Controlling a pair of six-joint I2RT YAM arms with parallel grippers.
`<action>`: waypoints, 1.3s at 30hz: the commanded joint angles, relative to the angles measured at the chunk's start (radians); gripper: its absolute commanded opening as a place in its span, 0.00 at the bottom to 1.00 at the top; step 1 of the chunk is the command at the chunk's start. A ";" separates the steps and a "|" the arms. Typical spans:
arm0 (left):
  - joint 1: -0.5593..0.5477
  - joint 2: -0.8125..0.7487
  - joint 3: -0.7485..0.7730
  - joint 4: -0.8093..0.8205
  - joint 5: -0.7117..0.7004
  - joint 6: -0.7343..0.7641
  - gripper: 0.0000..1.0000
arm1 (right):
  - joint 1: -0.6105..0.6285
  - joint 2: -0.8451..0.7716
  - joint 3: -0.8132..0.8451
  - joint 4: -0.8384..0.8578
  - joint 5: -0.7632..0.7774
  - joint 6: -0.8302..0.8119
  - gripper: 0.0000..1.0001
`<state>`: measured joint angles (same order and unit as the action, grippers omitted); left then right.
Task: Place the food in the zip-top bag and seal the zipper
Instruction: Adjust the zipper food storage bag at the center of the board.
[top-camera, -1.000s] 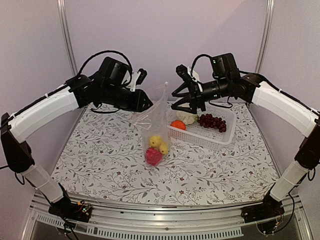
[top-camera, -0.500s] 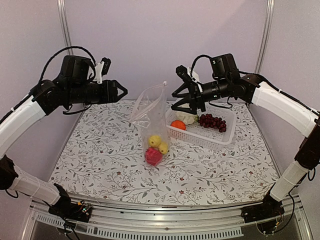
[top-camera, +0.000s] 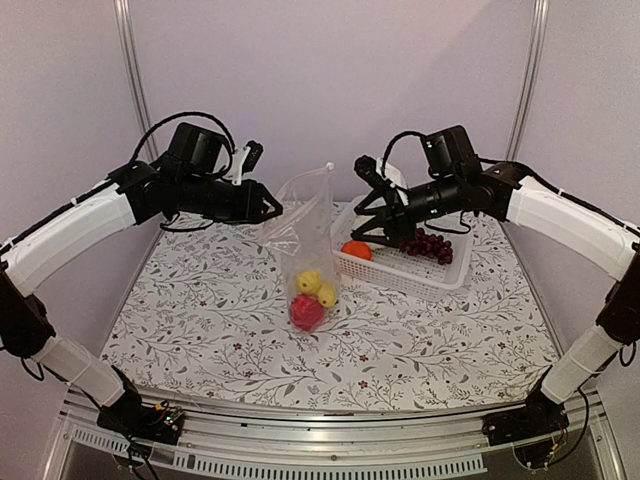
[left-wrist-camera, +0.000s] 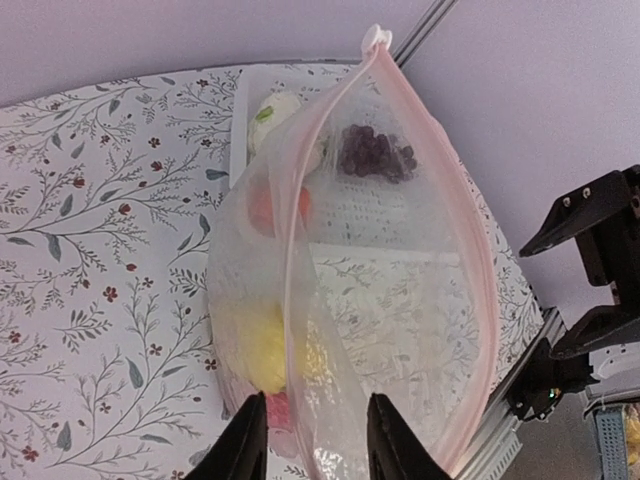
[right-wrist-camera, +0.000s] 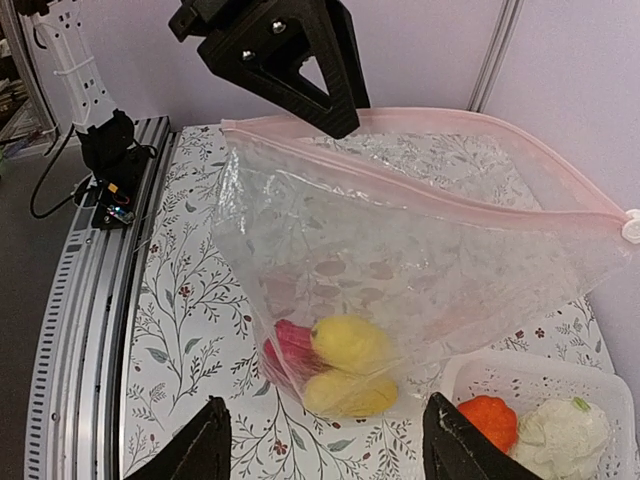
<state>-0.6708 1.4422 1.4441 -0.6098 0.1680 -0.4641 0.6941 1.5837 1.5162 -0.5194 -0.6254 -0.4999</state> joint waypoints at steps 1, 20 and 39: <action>0.005 0.037 0.038 0.007 -0.012 0.027 0.29 | 0.001 -0.063 -0.056 -0.015 0.057 -0.017 0.64; 0.033 0.130 0.345 -0.189 -0.352 0.302 0.00 | -0.335 -0.048 -0.077 -0.030 -0.073 0.141 0.63; 0.032 0.008 -0.121 0.198 -0.266 0.361 0.00 | -0.384 0.144 0.002 -0.057 0.185 0.138 0.60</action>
<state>-0.6476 1.5295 1.3716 -0.5312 -0.1089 -0.1116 0.3134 1.6627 1.4544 -0.5381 -0.4942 -0.3519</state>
